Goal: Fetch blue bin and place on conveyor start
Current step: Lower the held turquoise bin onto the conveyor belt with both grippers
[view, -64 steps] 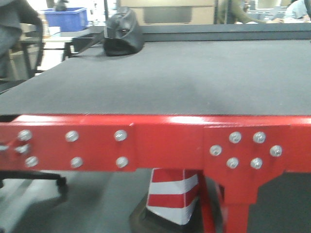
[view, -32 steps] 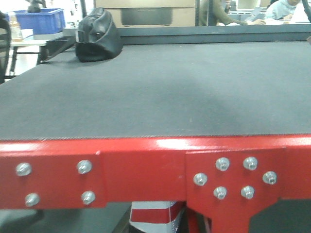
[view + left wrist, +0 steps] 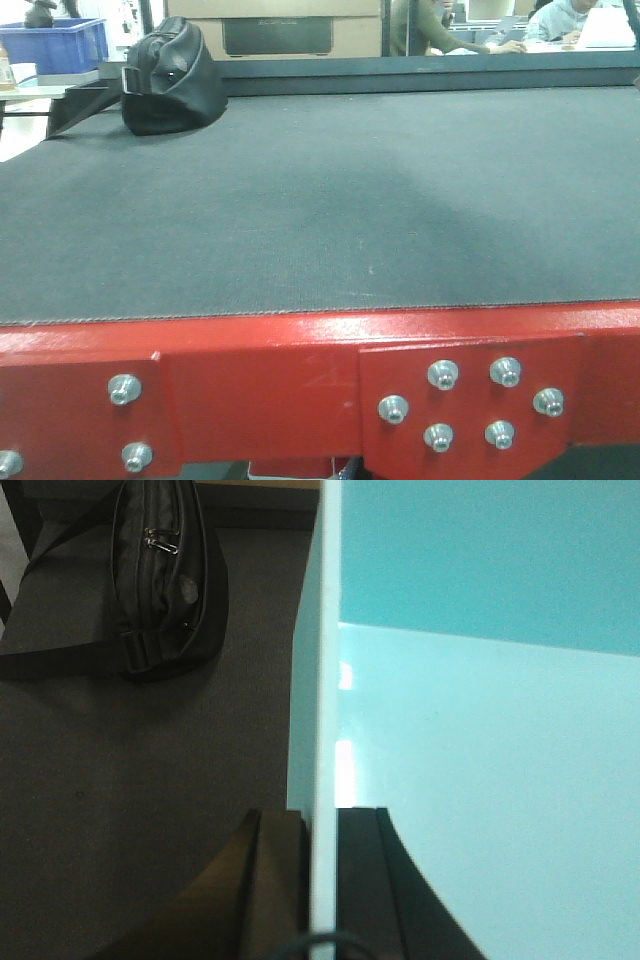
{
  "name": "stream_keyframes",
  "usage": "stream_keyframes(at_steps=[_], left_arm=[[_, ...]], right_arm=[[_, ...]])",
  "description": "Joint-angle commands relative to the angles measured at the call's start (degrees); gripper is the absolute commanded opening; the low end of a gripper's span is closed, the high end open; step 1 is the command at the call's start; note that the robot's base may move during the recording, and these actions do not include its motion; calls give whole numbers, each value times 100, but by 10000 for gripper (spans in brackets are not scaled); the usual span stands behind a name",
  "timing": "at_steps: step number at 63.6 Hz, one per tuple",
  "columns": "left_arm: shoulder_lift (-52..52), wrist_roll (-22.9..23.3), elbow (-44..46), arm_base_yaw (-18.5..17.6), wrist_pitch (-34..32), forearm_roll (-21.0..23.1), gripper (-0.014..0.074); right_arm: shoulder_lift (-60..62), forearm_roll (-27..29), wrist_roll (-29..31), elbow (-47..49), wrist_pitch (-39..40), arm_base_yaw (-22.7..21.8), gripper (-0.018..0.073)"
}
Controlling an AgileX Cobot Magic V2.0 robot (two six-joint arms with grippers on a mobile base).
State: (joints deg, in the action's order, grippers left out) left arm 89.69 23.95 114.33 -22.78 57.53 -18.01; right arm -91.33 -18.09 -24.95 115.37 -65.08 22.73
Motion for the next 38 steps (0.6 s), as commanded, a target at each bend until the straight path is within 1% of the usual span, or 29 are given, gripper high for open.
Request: stream_keyframes(at_steps=[1, 17, 38], left_arm=[[-78, 29, 74, -25, -451, 65, -111], [-78, 29, 74, -25, -451, 65, -111], [-78, 29, 74, -25, -451, 65, -111]], right_arm=[[70, -139, 106, 39, 458, -24, -153], [70, -139, 106, 39, 1403, -24, -153], [70, -139, 106, 39, 1632, -24, -153]])
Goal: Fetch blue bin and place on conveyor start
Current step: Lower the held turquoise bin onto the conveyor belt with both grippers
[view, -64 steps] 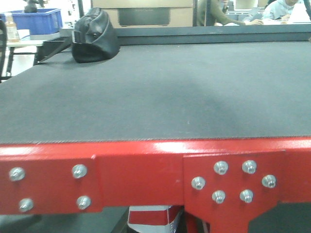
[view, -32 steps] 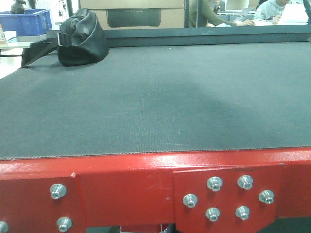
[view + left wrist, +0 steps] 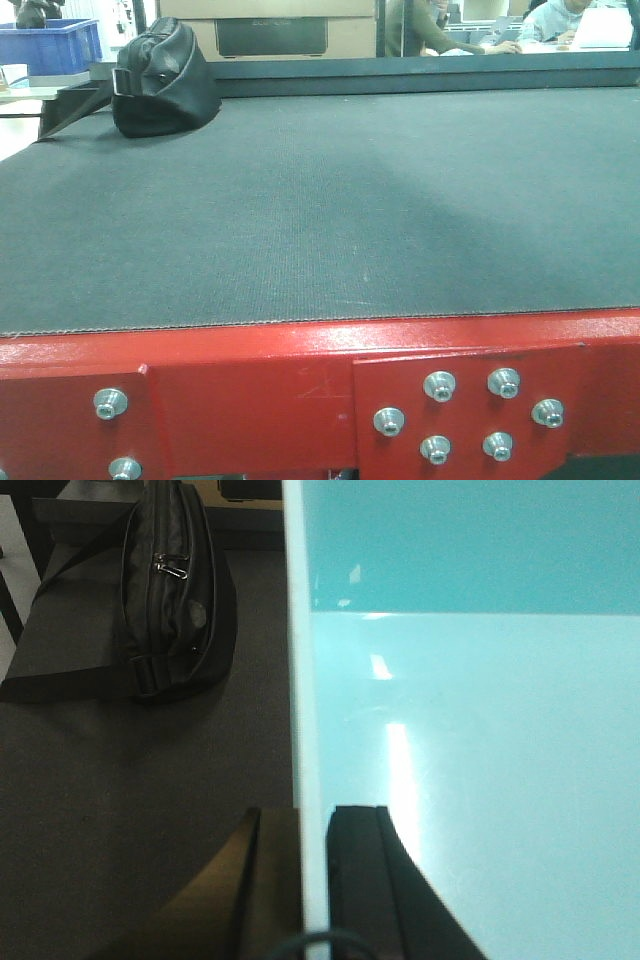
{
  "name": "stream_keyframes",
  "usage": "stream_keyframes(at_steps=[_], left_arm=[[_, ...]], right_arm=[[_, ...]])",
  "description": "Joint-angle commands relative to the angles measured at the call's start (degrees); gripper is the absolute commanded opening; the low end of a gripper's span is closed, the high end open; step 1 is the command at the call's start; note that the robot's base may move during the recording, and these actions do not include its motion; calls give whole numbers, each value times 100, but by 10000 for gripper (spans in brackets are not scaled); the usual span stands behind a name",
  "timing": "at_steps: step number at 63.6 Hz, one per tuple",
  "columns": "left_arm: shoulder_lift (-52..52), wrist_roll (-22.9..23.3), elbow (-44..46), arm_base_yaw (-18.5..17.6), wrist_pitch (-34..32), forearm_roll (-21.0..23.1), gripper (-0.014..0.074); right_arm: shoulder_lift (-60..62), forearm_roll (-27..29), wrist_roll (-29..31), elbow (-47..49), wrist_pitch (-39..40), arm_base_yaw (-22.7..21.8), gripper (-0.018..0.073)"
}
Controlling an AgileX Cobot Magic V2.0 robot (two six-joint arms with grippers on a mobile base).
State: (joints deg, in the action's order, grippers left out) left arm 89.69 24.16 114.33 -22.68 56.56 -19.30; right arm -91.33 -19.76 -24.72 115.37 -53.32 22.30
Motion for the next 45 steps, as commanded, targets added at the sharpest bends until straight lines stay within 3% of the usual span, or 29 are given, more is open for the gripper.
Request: stream_keyframes(at_steps=[1, 22, 26, 36, 45], left_arm=[[-78, 8, 74, -35, -353, 194, -111], [-64, 8, 34, -35, -365, 229, -111], [-42, 181, -73, 40, -287, 251, -111], [-42, 300, -862, 373, -419, 330, -111], [-42, 300, -1755, 640, -1003, 664, -111]], right_arm=[[70, 28, 82, 39, 468, 19, -153], [-3, 101, 46, 39, 302, 19, -153], [-135, 101, -118, 39, 59, 8, -153], [-498, 199, -385, 39, -196, 8, -153], [-859, 361, -385, 39, -107, 8, -153]])
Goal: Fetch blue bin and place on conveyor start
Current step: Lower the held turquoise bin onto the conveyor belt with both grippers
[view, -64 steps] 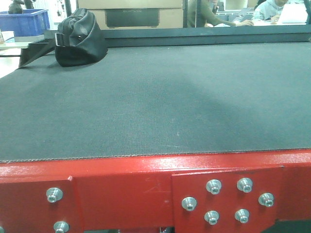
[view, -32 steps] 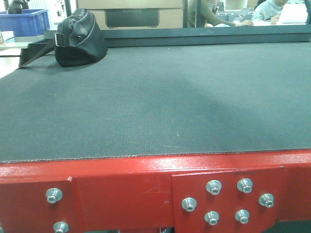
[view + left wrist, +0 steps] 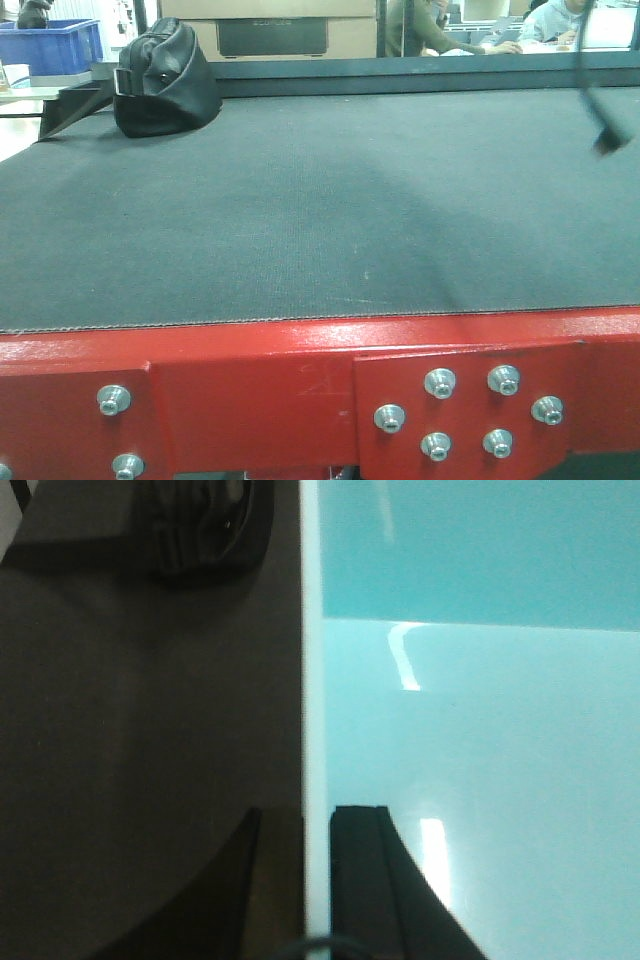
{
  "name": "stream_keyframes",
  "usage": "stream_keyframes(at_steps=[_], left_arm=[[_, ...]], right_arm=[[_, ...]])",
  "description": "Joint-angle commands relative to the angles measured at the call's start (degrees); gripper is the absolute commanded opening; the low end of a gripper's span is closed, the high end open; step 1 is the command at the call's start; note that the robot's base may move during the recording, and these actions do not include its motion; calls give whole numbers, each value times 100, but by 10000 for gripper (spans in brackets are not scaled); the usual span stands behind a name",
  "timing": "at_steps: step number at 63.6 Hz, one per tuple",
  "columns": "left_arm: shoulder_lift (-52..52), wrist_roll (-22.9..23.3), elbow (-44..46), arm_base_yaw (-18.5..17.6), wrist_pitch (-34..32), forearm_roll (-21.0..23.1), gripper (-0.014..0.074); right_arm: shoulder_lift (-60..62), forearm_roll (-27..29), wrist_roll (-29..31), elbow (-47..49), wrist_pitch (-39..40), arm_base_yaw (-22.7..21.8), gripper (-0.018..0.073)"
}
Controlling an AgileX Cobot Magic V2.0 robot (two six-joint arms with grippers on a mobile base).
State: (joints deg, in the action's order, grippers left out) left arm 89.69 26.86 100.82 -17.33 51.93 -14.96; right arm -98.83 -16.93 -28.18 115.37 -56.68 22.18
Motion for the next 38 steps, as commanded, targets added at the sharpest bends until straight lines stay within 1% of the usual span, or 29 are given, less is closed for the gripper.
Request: stream_keyframes(at_steps=[1, 11, 20, 24, 32, 38], left_arm=[[-42, 30, -496, 115, -614, 265, -111], [-42, 80, -1456, 155, -1222, 340, -111], [-42, 80, -2026, 155, -1718, 427, -111], [20, 80, -2134, 155, -1852, 427, -111], [293, 80, -2132, 155, -1854, 427, -111], [555, 80, -2132, 155, -1887, 427, -111]], right_arm=[[-145, 110, -38, 39, 230, 21, -154], [-379, 290, -38, -422, 549, 21, -154], [-416, 328, -38, -1298, 1110, 21, -154], [-416, 328, -38, -1694, 1491, 21, -154], [-427, 328, -38, -2372, 2016, 21, -154], [-475, 328, -38, -2668, 2358, 21, -154]])
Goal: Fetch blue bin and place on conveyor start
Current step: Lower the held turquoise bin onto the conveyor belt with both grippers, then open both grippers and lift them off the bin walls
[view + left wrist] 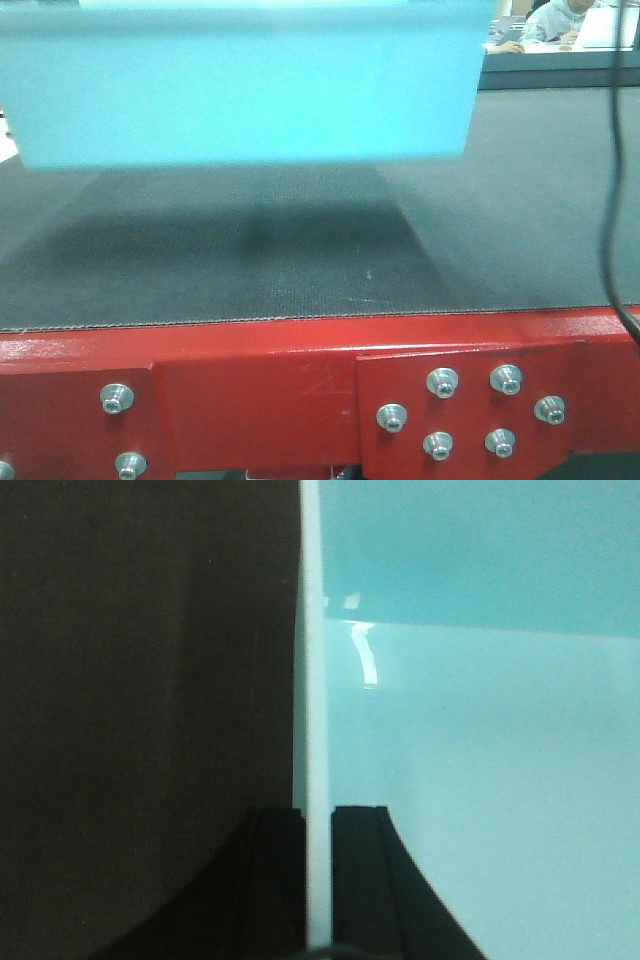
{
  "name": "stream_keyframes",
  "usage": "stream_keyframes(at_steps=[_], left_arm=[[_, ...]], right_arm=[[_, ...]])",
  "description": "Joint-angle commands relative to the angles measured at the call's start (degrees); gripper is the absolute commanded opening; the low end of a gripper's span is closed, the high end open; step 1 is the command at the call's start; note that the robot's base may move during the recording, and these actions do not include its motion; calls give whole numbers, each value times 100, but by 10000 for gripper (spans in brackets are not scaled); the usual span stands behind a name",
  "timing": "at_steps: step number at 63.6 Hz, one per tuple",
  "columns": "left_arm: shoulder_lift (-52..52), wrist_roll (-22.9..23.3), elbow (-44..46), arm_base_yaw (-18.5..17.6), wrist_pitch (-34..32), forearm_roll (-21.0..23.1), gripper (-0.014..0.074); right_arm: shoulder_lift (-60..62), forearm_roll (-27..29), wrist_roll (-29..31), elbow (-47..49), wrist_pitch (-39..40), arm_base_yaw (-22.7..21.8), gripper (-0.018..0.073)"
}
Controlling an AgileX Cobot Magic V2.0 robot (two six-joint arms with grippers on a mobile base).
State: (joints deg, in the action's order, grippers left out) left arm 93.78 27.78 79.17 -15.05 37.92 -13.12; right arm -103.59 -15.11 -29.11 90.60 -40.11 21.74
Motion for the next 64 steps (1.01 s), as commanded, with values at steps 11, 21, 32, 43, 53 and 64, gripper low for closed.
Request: stream_keyframes(at_steps=[11, 21, 32, 43, 53, 64], left_arm=[[491, -11, 33, -73, -486, 248, -111], [653, -11, 33, -95, -475, 286, -108], [663, -11, 33, -108, -486, 286, 99], [663, 24, 33, -108, -359, 179, 426], [663, 286, 43, -72, -258, -27, 428], [609, 286, 43, -72, -235, -7, 390]], right_arm=[[-266, 146, 54, -279, 839, -5, -154], [-409, 176, 43, -279, 664, -14, -154], [-446, 219, -16, -279, 611, -14, 83], [-446, 219, -338, -279, 355, -161, 337], [-435, 219, -338, -279, 105, -336, 351], [-364, 219, -338, -266, 14, -336, 351]])
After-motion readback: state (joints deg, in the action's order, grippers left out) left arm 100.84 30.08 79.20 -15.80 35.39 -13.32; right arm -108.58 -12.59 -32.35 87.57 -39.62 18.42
